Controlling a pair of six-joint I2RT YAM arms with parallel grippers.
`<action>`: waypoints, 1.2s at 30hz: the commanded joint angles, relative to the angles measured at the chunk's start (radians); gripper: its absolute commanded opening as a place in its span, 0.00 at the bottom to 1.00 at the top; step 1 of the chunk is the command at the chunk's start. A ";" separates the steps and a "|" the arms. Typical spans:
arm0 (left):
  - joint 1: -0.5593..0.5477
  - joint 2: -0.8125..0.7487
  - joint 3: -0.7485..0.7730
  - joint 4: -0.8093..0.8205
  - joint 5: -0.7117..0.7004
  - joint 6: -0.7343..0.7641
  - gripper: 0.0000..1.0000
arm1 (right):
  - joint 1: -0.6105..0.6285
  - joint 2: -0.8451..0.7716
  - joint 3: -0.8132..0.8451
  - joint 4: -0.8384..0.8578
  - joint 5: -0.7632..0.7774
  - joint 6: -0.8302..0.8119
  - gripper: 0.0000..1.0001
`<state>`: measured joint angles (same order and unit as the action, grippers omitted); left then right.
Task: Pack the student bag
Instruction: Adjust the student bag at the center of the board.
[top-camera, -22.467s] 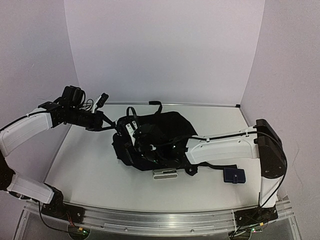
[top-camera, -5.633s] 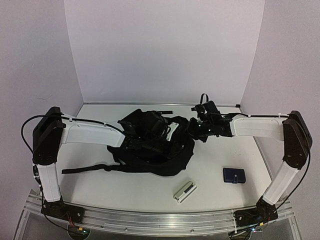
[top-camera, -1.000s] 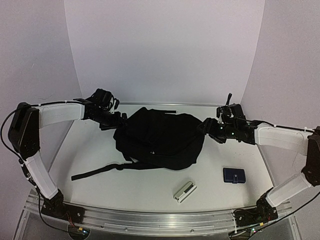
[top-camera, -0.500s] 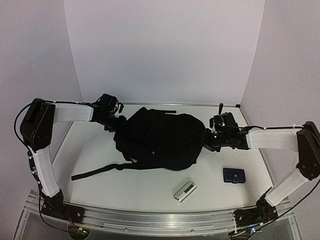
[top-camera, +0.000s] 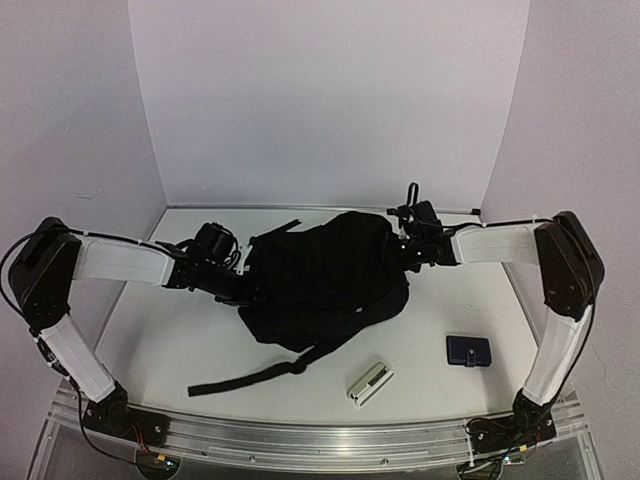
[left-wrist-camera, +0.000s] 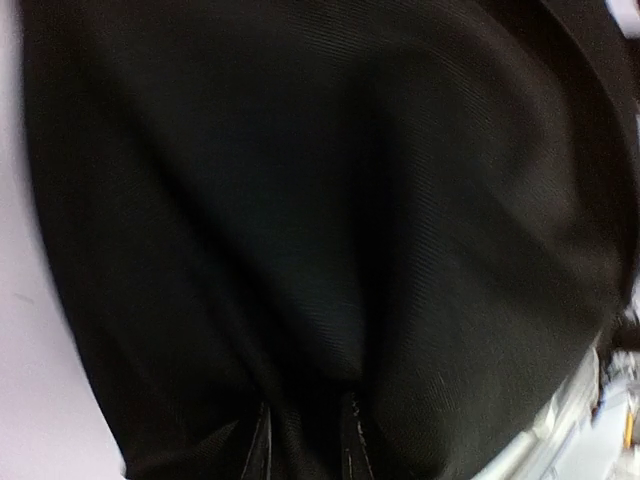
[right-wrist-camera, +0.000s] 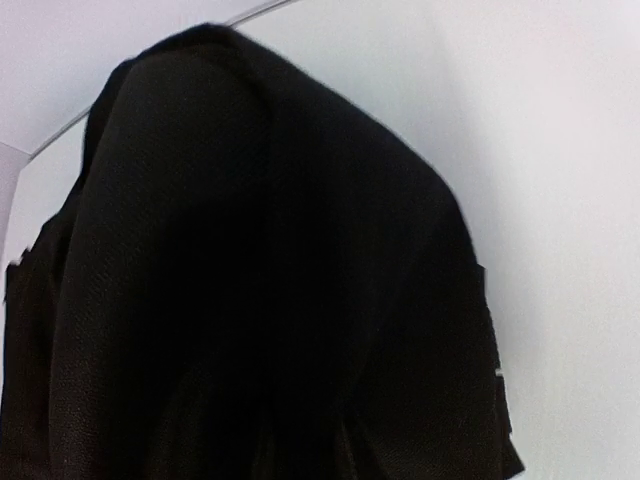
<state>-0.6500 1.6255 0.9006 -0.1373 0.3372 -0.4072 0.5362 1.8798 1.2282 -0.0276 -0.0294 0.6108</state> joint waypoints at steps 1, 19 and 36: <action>-0.123 -0.166 -0.054 -0.009 0.119 -0.069 0.28 | -0.004 0.087 0.223 -0.028 0.098 -0.122 0.31; 0.144 -0.141 0.194 -0.153 0.012 0.008 0.85 | 0.011 -0.288 -0.077 -0.130 -0.011 0.028 0.81; 0.194 0.192 0.298 -0.044 0.002 0.003 0.77 | 0.090 -0.416 -0.436 0.097 -0.117 0.257 0.61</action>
<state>-0.4532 1.7850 1.1748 -0.2522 0.3106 -0.3766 0.6111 1.4235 0.7980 -0.0961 -0.0879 0.8229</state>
